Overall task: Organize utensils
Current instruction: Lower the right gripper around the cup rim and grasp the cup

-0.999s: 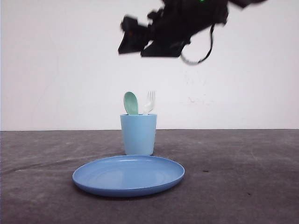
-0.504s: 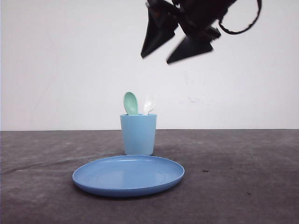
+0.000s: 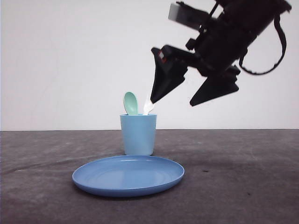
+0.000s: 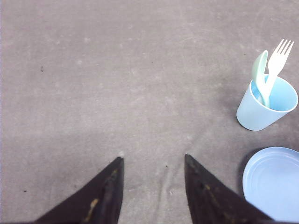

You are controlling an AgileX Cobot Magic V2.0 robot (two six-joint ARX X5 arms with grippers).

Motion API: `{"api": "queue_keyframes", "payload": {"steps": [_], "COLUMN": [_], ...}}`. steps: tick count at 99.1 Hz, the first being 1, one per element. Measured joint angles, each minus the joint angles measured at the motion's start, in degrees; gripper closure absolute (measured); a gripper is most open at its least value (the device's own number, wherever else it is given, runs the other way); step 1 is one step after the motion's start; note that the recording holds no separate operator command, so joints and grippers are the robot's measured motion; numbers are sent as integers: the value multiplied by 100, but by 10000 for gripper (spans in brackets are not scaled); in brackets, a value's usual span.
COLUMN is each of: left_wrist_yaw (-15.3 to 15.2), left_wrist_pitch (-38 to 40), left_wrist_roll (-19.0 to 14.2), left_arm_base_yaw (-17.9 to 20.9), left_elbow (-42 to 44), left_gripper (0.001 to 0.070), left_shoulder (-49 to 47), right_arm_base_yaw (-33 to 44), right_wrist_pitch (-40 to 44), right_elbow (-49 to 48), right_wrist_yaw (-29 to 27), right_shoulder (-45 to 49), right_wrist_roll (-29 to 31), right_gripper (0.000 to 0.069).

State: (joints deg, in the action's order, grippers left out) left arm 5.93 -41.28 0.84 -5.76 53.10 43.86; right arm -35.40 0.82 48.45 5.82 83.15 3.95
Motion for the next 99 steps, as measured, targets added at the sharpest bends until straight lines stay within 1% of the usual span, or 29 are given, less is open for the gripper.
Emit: {"api": "queue_keyframes", "payload": {"steps": [29,47,70,99], "left_wrist_yaw": [0,-2,0,0], "left_wrist_pitch": [0,2,0,2], "left_wrist_roll": [0,0,0,0], "left_arm_base_yaw": [0,0,0,0], "left_elbow": [0,0,0,0], "left_gripper": [474,474,474,474], "left_shoulder": [0,0,0,0], "right_arm_base_yaw": [20,83,111,111], "right_wrist_pitch": [-990,-1759,-1779,-1633], "right_elbow": [0,24,629,1615], "right_wrist_yaw": [35,315,437,557], "right_shoulder": [914,1429,2159,2787], "right_wrist_roll": [203,234,234,234], "right_gripper": [10,10,10,10]}}
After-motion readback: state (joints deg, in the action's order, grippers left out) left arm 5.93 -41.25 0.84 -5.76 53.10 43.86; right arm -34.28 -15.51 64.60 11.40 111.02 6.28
